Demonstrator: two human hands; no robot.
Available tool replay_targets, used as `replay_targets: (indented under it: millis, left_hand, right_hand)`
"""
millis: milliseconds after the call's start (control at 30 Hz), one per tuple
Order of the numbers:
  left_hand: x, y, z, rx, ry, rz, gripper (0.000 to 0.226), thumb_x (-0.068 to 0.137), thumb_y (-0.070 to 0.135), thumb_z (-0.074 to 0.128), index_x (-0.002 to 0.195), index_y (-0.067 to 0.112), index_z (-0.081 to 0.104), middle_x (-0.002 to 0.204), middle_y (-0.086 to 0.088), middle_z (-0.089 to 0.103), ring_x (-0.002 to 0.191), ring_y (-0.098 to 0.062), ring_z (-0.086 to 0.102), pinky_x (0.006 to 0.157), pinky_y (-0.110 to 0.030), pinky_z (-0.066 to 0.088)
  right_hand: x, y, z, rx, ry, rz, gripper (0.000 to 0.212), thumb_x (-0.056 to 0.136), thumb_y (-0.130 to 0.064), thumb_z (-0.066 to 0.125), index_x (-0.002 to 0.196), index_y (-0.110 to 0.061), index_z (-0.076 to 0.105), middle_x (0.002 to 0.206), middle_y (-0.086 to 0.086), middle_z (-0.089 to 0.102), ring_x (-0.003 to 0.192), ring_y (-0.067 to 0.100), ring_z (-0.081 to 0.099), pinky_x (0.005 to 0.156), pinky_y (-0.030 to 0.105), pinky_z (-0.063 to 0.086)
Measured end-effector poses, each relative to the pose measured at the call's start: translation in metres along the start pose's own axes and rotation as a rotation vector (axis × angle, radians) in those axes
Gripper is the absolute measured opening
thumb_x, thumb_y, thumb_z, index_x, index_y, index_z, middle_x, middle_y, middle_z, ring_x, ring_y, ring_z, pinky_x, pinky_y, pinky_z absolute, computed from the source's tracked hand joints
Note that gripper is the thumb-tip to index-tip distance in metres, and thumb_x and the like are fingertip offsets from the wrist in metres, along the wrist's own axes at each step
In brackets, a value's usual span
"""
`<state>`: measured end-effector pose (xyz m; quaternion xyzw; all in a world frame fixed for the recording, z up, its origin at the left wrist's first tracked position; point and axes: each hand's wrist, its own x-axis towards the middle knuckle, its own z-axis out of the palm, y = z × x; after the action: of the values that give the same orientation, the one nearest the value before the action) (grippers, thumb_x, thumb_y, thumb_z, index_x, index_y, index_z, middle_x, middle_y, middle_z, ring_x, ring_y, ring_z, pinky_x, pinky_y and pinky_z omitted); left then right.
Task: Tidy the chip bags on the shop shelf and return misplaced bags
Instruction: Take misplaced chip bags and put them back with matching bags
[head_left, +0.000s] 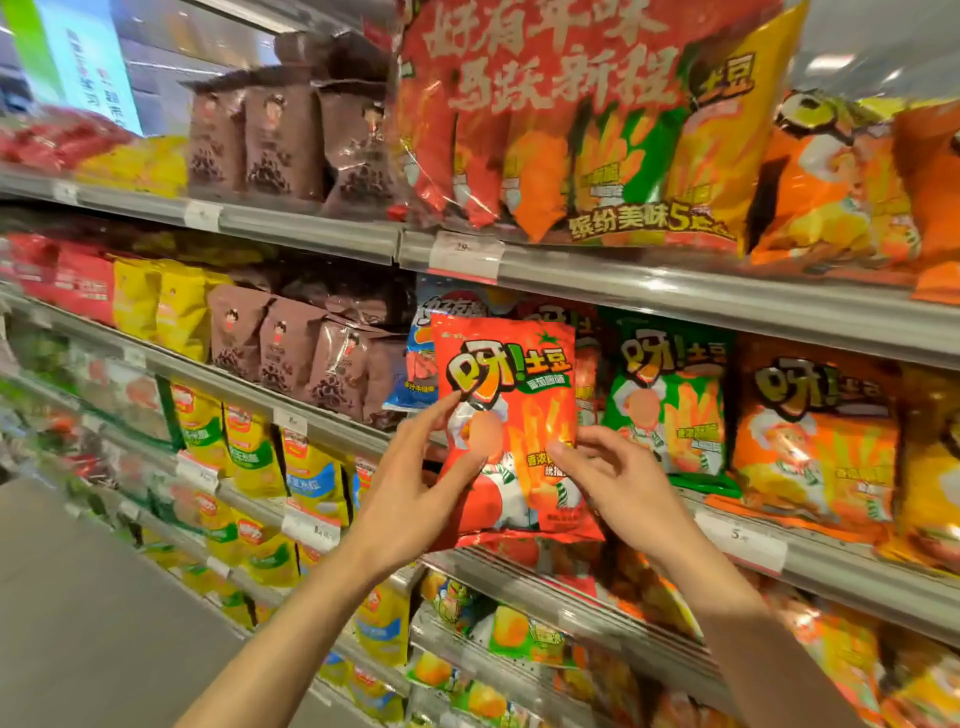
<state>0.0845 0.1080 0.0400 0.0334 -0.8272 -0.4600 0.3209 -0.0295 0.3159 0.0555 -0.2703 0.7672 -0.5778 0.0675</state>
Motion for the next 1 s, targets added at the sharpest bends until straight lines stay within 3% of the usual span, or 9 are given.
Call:
replay_targets:
  millis: [133,267,367,533,633,700,800,933,1000]
  left_hand:
    - [0.033,-0.023,-0.008,0.000,-0.068,0.015,0.059,0.089,0.057,0.062,0.143,0.047,0.040,0.143,0.024,0.046,0.131,0.002,0.044,0.109,-0.033,0.041]
    - [0.063,-0.036,-0.011,0.008,-0.135,0.040,0.059,0.090,0.053,0.063,0.143,0.045,0.040,0.143,0.023,0.045,0.128,0.009,0.043,0.102,-0.013,0.038]
    - [0.081,-0.054,-0.013,-0.029,-0.168,0.044,0.058,0.089,0.059,0.062,0.141,0.050,0.040,0.140,0.022,0.048,0.127,-0.002,0.050,0.105,-0.036,0.045]
    - [0.098,-0.071,-0.019,-0.102,-0.218,0.086,0.062,0.085,0.071,0.055,0.141,0.052,0.038,0.140,0.025,0.047,0.125,-0.005,0.052,0.102,-0.041,0.047]
    - [0.106,-0.083,-0.026,-0.137,-0.274,0.119,0.063,0.084,0.072,0.054,0.141,0.051,0.039,0.139,0.026,0.046,0.122,-0.002,0.052,0.099,-0.038,0.049]
    - [0.110,-0.090,-0.032,-0.167,-0.310,0.111,0.064,0.081,0.074,0.055,0.140,0.052,0.039,0.137,0.026,0.046,0.117,-0.006,0.056,0.097,-0.041,0.050]
    - [0.115,-0.098,-0.036,-0.226,-0.335,0.109,0.062,0.081,0.072,0.056,0.138,0.055,0.039,0.138,0.025,0.047,0.110,-0.010,0.059,0.094,-0.042,0.052]
    - [0.125,-0.106,-0.039,-0.278,-0.364,0.110,0.054,0.089,0.058,0.061,0.139,0.054,0.040,0.137,0.019,0.048,0.107,-0.005,0.061,0.091,-0.035,0.055]
    - [0.131,-0.106,-0.042,-0.258,-0.385,0.155,0.055,0.090,0.057,0.060,0.141,0.052,0.039,0.133,0.017,0.051,0.107,0.000,0.058,0.087,-0.027,0.054]
  right_hand:
    - [0.024,0.002,0.014,-0.029,0.063,0.015,0.065,0.074,-0.069,0.072,0.124,-0.028,0.064,0.112,-0.008,0.072,0.104,0.004,0.068,0.095,0.027,0.052]
    - [0.039,0.001,0.020,-0.062,0.120,0.045,0.046,0.083,-0.057,0.069,0.119,-0.030,0.060,0.107,-0.012,0.070,0.099,-0.003,0.065,0.080,0.009,0.047]
    - [0.050,0.002,0.030,-0.092,0.160,0.058,0.028,0.086,-0.048,0.070,0.108,-0.033,0.060,0.101,-0.014,0.069,0.087,-0.010,0.064,0.066,-0.001,0.043]
    - [0.057,-0.008,0.047,-0.139,0.224,0.078,0.018,0.088,-0.047,0.069,0.098,-0.034,0.062,0.090,-0.008,0.068,0.076,0.002,0.066,0.064,0.005,0.046]
    - [0.053,-0.015,0.059,-0.197,0.219,0.088,0.029,0.092,-0.040,0.067,0.108,-0.016,0.063,0.087,0.007,0.055,0.074,0.018,0.053,0.059,0.013,0.040]
    - [0.050,-0.020,0.068,-0.231,0.244,0.112,0.034,0.093,-0.037,0.066,0.113,-0.009,0.062,0.098,0.021,0.061,0.085,0.031,0.060,0.067,0.015,0.045]
    - [0.051,-0.023,0.083,-0.237,0.296,0.146,0.036,0.093,-0.039,0.065,0.120,-0.015,0.059,0.112,0.009,0.068,0.108,0.022,0.065,0.076,0.007,0.046]
    - [0.056,-0.030,0.100,-0.177,0.363,0.205,0.030,0.096,-0.040,0.062,0.121,-0.025,0.054,0.112,-0.011,0.065,0.099,-0.004,0.061,0.072,0.005,0.044]
    - [0.059,-0.031,0.103,-0.141,0.413,0.224,0.041,0.094,-0.045,0.064,0.126,-0.023,0.053,0.115,-0.008,0.067,0.103,0.001,0.063,0.079,0.012,0.044]
